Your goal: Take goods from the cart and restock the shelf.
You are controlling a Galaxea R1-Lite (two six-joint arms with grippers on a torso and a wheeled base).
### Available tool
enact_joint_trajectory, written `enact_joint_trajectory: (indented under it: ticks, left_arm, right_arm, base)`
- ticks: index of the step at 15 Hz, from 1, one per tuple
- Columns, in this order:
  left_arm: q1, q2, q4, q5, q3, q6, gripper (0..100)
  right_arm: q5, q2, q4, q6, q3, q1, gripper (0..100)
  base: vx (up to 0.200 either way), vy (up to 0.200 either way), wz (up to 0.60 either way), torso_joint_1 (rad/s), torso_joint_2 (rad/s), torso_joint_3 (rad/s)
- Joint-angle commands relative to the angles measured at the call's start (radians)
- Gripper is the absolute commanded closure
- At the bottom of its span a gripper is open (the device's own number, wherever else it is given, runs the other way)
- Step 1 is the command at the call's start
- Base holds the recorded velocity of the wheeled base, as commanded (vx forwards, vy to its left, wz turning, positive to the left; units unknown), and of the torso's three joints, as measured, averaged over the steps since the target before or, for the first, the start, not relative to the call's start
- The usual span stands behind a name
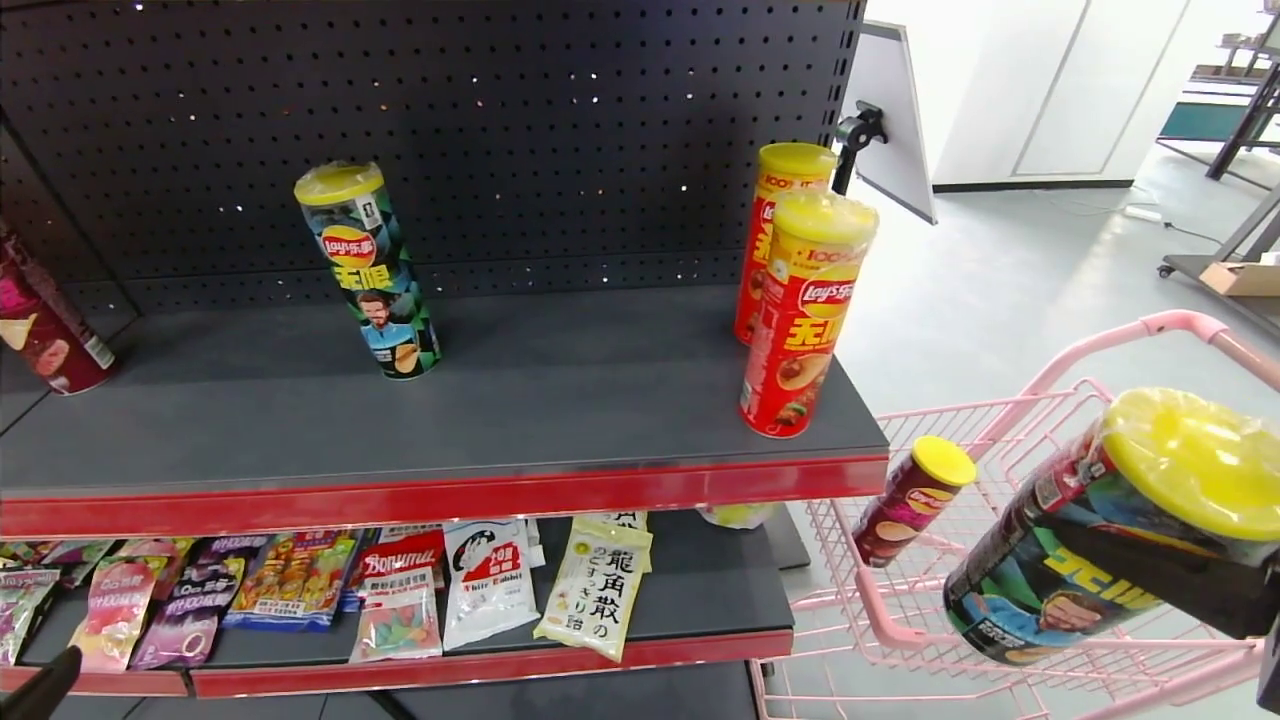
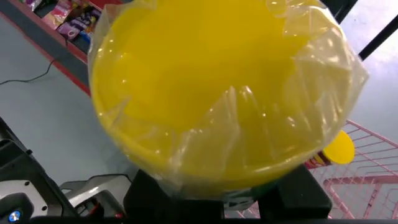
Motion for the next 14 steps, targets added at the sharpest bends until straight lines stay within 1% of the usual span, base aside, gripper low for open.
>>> enact_joint_trajectory:
  ticks: [1, 6, 8, 9, 10, 14]
  left_arm:
    - [-0.001, 0.000, 0.000, 0.000, -0.002, 0.000, 0]
    - [-0.001, 0.000, 0.000, 0.000, 0.000, 0.000, 0]
    - [-0.001, 0.000, 0.000, 0.000, -0.002, 0.000, 0]
    - [-0.001, -0.002, 0.000, 0.000, -0.002, -0.002, 0]
    - [0.001, 0.000, 0.000, 0.000, -0.002, -0.002, 0]
    - [-0.001, 0.005, 0.000, 0.000, 0.000, -0.002, 0]
  right_arm:
    - [-0.004, 0.013, -0.003, 0.000, -0.002, -0.005, 100]
    - [0.003, 0.011, 0.000, 0.006, -0.004, -0.006, 100]
    - [0.003, 0.014, 0.000, 0.047, -0.014, 0.000, 100]
    - [0.003, 0.028, -0.003, 0.092, -0.031, 0.001, 100]
    - [0.003, 0.040, -0.006, 0.109, -0.043, 0.000, 100]
    - [0.001, 0.048, -0.033, 0.107, -0.050, -0.005, 100]
  base:
    - [0.000, 0.000, 0.60, 0.002, 0.00, 0.002]
    - [0.000, 0.000, 0.00, 0.000, 0.00, 0.000]
    - [0.000, 0.000, 0.00, 0.000, 0.00, 0.000]
    - [0.000, 0.000, 0.00, 0.000, 0.00, 0.000]
    - [0.000, 0.200, 0.00, 0.002, 0.00, 0.002]
    - [0.000, 0.200, 0.00, 0.001, 0.00, 0.005]
